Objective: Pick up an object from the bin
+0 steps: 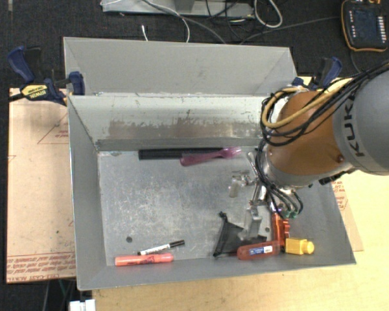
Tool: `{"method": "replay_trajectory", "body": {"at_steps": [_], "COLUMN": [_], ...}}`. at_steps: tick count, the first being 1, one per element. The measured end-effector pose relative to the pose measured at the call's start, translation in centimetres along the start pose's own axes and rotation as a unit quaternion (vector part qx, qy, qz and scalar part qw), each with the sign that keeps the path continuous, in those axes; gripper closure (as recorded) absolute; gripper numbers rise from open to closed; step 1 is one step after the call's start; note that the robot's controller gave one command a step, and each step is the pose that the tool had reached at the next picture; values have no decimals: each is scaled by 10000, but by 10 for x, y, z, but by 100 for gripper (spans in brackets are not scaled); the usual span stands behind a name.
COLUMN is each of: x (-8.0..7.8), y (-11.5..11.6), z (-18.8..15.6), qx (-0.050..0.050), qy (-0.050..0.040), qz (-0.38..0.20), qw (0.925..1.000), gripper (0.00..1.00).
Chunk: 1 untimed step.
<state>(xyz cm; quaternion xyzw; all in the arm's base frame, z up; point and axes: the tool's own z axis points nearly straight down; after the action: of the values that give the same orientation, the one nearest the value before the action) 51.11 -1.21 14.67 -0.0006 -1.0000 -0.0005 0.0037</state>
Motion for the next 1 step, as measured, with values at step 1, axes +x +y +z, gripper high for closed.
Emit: {"method": "replay_trajectory", "body": {"at_steps": [1], "x": [-2], "y": [0], "z": [-4], "qx": [2], "qy": [-38], "qz": [-6], "qw": [10000], "gripper": [0]}}
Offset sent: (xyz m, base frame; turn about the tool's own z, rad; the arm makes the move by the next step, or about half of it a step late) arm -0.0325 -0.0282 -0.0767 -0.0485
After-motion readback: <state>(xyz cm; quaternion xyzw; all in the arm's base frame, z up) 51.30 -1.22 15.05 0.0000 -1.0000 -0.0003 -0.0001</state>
